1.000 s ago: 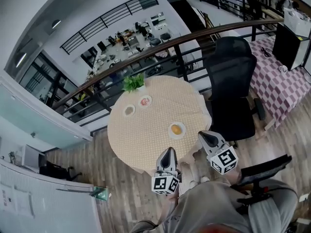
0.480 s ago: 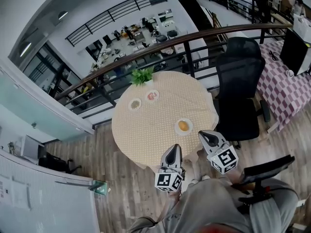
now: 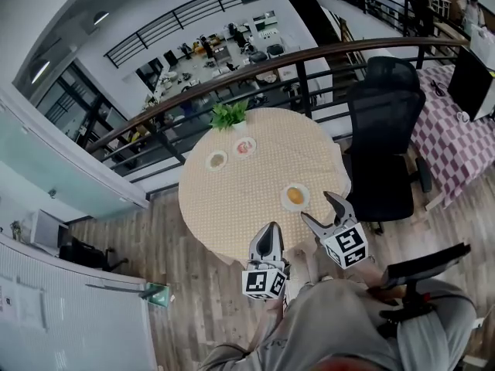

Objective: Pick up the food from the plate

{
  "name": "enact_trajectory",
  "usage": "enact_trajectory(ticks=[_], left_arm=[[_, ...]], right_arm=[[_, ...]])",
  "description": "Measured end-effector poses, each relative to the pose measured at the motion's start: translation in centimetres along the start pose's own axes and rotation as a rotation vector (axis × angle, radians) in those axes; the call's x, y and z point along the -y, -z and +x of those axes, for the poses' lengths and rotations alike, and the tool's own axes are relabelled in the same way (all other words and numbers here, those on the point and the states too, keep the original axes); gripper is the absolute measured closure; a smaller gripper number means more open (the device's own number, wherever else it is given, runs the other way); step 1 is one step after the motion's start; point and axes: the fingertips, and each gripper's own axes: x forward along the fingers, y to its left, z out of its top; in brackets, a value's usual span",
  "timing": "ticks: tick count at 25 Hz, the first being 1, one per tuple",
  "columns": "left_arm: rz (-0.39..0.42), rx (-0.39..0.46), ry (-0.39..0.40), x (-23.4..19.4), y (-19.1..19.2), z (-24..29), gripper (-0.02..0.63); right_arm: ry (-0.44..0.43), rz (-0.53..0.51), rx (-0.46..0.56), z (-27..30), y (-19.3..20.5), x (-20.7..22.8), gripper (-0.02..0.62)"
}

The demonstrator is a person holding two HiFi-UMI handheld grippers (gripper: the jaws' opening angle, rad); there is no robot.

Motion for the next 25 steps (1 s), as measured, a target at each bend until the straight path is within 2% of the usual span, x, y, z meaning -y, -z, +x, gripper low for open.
enact_trajectory(ticks=[14, 19, 25], left_arm=[[-0.023, -0.016, 0.006, -0.2, 1.6, 0.0, 0.595], [-0.008, -0.006, -0.017, -0.5, 1.7, -0.3, 0.595], [0.011, 0.008, -0.007, -0.2, 0.9, -0.8, 0.595]], right_arm=[[-0.011, -0.009, -0.078, 0.7, 2.2, 0.4, 0.272], [-0.032, -0.004, -0.162, 1.5, 3.6, 0.7, 0.272], [-0.063, -0.001, -0.288, 3.7, 6.0, 0.1, 0.272]])
